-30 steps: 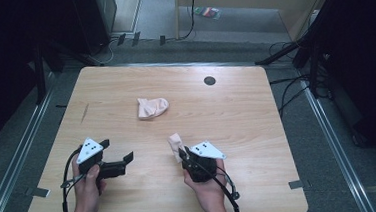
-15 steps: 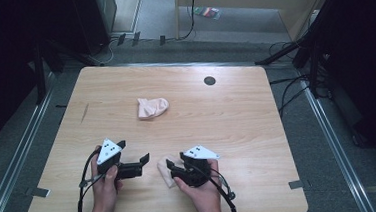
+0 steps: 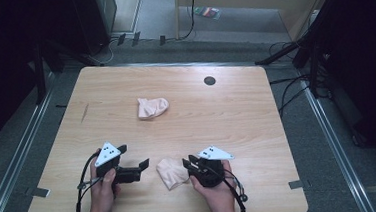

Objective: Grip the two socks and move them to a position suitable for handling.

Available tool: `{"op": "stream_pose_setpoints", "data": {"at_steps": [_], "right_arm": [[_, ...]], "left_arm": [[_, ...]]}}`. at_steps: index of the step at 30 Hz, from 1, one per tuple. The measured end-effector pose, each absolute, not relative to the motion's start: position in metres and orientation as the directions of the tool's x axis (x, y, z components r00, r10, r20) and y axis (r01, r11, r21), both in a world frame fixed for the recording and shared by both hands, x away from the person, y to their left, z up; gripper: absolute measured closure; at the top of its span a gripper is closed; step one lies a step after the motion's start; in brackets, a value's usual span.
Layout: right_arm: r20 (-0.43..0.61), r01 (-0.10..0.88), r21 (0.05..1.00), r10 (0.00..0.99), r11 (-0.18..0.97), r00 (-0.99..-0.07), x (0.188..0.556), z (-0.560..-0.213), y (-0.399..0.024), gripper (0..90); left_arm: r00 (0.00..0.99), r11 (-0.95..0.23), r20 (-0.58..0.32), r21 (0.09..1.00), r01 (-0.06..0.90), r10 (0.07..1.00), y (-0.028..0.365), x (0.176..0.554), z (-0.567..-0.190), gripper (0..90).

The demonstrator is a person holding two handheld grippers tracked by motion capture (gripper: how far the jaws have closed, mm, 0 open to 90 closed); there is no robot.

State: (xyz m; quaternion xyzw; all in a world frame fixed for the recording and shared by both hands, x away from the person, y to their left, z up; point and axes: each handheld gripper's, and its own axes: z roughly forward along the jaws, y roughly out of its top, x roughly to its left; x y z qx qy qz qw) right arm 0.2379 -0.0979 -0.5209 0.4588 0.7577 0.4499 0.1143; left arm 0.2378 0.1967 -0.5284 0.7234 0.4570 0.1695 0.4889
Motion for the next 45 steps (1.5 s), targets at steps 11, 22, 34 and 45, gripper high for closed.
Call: {"op": "stream_pose_setpoints", "data": {"at_steps": [11,22,34,45], "right_arm": [[0.089,0.565,0.770,0.826,0.297,-0.556,0.244,-0.547,-0.073,83.6],[0.125,0.522,0.819,0.815,0.237,-0.566,0.244,-0.516,-0.076,84.6],[0.175,0.492,0.856,0.806,0.160,-0.566,0.258,-0.466,-0.057,84.4],[0.296,0.631,0.773,0.841,0.067,-0.452,0.266,-0.506,-0.072,83.0]], "left_arm": [[0.535,-0.163,-0.152,0.854,0.495,0.831,0.186,0.237,-0.535,1.5],[0.581,-0.181,-0.175,0.845,0.502,0.795,0.173,0.234,-0.537,1.5],[0.623,-0.214,-0.179,0.837,0.503,0.762,0.150,0.231,-0.541,1.5],[0.612,-0.227,-0.169,0.827,0.514,0.772,0.149,0.230,-0.541,21.7]]}}
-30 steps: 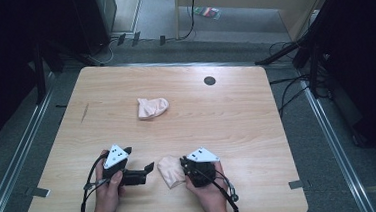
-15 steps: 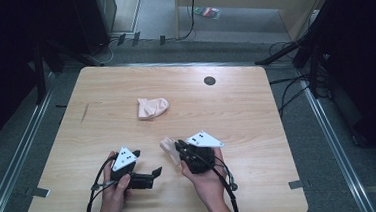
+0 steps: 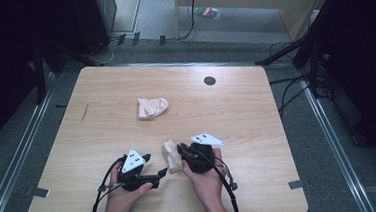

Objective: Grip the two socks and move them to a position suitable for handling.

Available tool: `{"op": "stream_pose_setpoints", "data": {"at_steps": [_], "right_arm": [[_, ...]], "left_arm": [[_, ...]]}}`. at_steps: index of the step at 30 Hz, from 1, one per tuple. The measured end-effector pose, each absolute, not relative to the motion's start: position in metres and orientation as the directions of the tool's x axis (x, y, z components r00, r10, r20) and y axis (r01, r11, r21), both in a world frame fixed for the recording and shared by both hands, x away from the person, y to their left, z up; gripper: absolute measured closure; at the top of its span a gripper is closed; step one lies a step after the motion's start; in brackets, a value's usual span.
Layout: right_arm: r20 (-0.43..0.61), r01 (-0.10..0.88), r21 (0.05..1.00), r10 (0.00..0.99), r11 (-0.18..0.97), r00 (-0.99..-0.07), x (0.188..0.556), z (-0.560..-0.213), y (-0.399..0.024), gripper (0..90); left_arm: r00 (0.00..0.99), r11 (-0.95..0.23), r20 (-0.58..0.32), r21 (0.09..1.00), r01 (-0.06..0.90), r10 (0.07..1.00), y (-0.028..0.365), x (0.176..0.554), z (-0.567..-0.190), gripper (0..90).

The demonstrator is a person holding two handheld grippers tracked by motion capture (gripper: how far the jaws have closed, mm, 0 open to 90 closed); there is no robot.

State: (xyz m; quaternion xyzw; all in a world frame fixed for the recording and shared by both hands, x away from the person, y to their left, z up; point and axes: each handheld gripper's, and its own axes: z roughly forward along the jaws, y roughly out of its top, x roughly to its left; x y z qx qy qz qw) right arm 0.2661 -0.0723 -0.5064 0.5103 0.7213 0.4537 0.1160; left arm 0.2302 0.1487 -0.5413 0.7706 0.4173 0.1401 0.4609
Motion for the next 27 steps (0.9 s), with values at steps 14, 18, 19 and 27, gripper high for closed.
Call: {"op": "stream_pose_setpoints", "data": {"at_steps": [14,18,19,27], "right_arm": [[0.392,0.652,0.757,0.830,-0.045,-0.397,0.275,-0.520,-0.124,74.0],[0.401,0.684,0.729,0.826,-0.026,-0.396,0.279,-0.526,-0.122,66.0],[0.401,0.684,0.729,0.826,-0.026,-0.396,0.279,-0.526,-0.122,66.0],[0.317,0.697,0.712,0.850,0.080,-0.422,0.281,-0.539,-0.102,71.2]], "left_arm": [[0.613,-0.165,-0.247,0.828,0.536,0.751,0.160,0.235,-0.543,51.9],[0.614,-0.164,-0.252,0.826,0.539,0.748,0.160,0.235,-0.543,53.4],[0.614,-0.164,-0.252,0.826,0.539,0.748,0.160,0.235,-0.543,53.4],[0.618,-0.176,-0.250,0.821,0.543,0.746,0.160,0.235,-0.545,52.7]]}}
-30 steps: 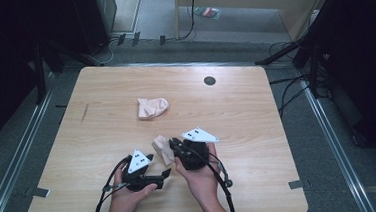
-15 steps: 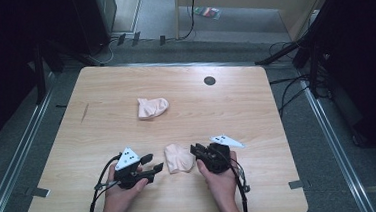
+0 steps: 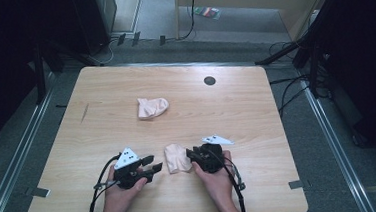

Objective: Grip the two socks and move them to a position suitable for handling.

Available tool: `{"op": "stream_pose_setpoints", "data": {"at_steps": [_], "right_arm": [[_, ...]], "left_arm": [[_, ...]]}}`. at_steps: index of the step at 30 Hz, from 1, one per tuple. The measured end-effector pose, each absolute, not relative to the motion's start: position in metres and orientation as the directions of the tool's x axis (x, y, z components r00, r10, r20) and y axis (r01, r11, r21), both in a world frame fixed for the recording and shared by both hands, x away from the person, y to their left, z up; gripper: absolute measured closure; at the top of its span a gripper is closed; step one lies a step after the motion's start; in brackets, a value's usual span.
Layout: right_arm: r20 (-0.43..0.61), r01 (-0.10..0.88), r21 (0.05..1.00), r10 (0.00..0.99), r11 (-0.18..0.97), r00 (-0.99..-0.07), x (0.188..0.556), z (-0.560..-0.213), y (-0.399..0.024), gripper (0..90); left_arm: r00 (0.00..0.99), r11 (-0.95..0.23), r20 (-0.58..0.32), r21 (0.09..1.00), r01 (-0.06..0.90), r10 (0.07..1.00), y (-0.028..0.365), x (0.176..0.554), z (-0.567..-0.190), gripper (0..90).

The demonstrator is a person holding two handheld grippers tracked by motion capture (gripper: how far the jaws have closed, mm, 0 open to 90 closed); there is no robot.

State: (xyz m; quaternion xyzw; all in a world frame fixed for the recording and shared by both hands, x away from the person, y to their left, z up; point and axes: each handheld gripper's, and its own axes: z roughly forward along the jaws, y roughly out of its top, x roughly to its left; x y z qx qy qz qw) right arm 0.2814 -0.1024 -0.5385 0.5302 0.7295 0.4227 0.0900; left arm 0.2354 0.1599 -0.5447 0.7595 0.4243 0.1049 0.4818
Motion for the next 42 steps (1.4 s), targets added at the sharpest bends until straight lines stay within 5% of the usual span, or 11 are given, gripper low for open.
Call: {"op": "stream_pose_setpoints", "data": {"at_steps": [1,3,11,17,25,30,37,42], "right_arm": [[0.293,0.682,0.725,0.852,0.098,-0.434,0.279,-0.537,-0.099,81.8],[0.277,0.668,0.736,0.851,0.110,-0.446,0.277,-0.533,-0.097,84.6],[0.259,0.607,0.785,0.827,0.121,-0.500,0.274,-0.497,-0.084,85.5],[0.249,0.571,0.807,0.792,0.147,-0.557,0.272,-0.471,-0.062,85.3],[0.273,0.537,0.833,0.748,0.130,-0.605,0.267,-0.444,-0.043,85.2],[0.297,0.509,0.854,0.705,0.106,-0.645,0.260,-0.425,-0.040,85.1],[0.337,0.519,0.852,0.693,0.063,-0.638,0.259,-0.424,-0.058,85.6],[0.380,0.588,0.808,0.730,0.037,-0.568,0.269,-0.457,-0.086,86.8]], "left_arm": [[0.611,-0.170,-0.253,0.819,0.548,0.750,0.160,0.236,-0.545,51.6],[0.609,-0.168,-0.261,0.814,0.556,0.749,0.160,0.236,-0.545,50.1],[0.637,-0.195,-0.294,0.789,0.583,0.713,0.151,0.236,-0.546,38.1],[0.594,-0.205,-0.297,0.747,0.632,0.747,0.140,0.240,-0.549,19.9],[0.570,-0.177,-0.325,0.736,0.654,0.755,0.135,0.249,-0.549,17.6],[0.551,-0.161,-0.278,0.770,0.617,0.787,0.134,0.251,-0.545,36.6],[0.505,-0.182,-0.163,0.805,0.565,0.847,0.163,0.252,-0.540,88.9],[0.467,-0.248,-0.009,0.837,0.487,0.884,0.180,0.247,-0.530,90.0]]}}
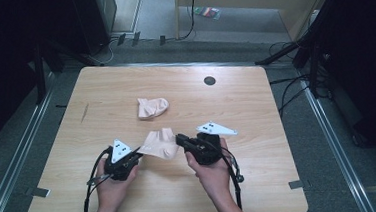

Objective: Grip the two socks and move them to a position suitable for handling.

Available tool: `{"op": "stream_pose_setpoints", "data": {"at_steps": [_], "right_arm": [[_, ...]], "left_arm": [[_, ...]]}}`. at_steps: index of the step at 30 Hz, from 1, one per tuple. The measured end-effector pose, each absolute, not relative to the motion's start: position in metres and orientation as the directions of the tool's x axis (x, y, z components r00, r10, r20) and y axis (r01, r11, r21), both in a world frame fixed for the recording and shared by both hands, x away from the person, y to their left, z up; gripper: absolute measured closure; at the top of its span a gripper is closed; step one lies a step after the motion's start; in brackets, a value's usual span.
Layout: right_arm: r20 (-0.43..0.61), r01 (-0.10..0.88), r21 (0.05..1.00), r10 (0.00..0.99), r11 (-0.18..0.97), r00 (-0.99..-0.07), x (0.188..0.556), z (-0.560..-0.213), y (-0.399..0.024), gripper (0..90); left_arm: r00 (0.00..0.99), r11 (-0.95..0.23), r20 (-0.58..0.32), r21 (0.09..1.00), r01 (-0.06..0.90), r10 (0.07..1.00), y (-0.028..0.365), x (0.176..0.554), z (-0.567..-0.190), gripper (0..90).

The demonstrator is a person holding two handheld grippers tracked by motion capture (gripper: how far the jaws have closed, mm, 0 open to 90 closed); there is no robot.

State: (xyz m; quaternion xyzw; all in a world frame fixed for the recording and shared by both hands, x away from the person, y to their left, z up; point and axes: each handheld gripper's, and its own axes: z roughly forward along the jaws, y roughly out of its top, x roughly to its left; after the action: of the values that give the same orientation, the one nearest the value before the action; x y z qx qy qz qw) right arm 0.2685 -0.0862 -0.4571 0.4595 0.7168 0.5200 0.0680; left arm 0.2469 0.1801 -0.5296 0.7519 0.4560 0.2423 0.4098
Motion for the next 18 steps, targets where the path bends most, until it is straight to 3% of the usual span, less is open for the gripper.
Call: {"op": "stream_pose_setpoints", "data": {"at_steps": [5,8,10,11,14,15,18], "right_arm": [[0.351,0.630,0.773,0.775,0.077,-0.525,0.277,-0.502,-0.104,87.0],[0.338,0.651,0.753,0.789,0.100,-0.513,0.280,-0.520,-0.108,87.0],[0.347,0.667,0.738,0.790,0.102,-0.505,0.282,-0.531,-0.111,87.0],[0.294,0.656,0.742,0.815,0.135,-0.500,0.283,-0.538,-0.113,87.0],[0.262,0.646,0.747,0.822,0.159,-0.506,0.287,-0.541,-0.119,85.1],[0.262,0.646,0.747,0.822,0.159,-0.506,0.287,-0.541,-0.119,85.1],[0.232,0.629,0.763,0.845,0.149,-0.481,0.290,-0.539,-0.126,68.0]], "left_arm": [[0.510,-0.378,0.094,0.787,0.488,0.855,0.166,0.233,-0.532,90.0],[0.542,-0.394,0.075,0.770,0.502,0.837,0.160,0.230,-0.537,89.7],[0.567,-0.408,0.048,0.745,0.528,0.822,0.157,0.230,-0.539,82.0],[0.594,-0.393,-0.003,0.748,0.535,0.804,0.157,0.230,-0.541,76.3],[0.630,-0.370,-0.066,0.760,0.534,0.774,0.162,0.232,-0.541,57.8],[0.644,-0.355,-0.095,0.769,0.531,0.759,0.166,0.232,-0.541,57.8],[0.673,-0.295,-0.173,0.800,0.522,0.719,0.183,0.237,-0.539,46.8]]}}
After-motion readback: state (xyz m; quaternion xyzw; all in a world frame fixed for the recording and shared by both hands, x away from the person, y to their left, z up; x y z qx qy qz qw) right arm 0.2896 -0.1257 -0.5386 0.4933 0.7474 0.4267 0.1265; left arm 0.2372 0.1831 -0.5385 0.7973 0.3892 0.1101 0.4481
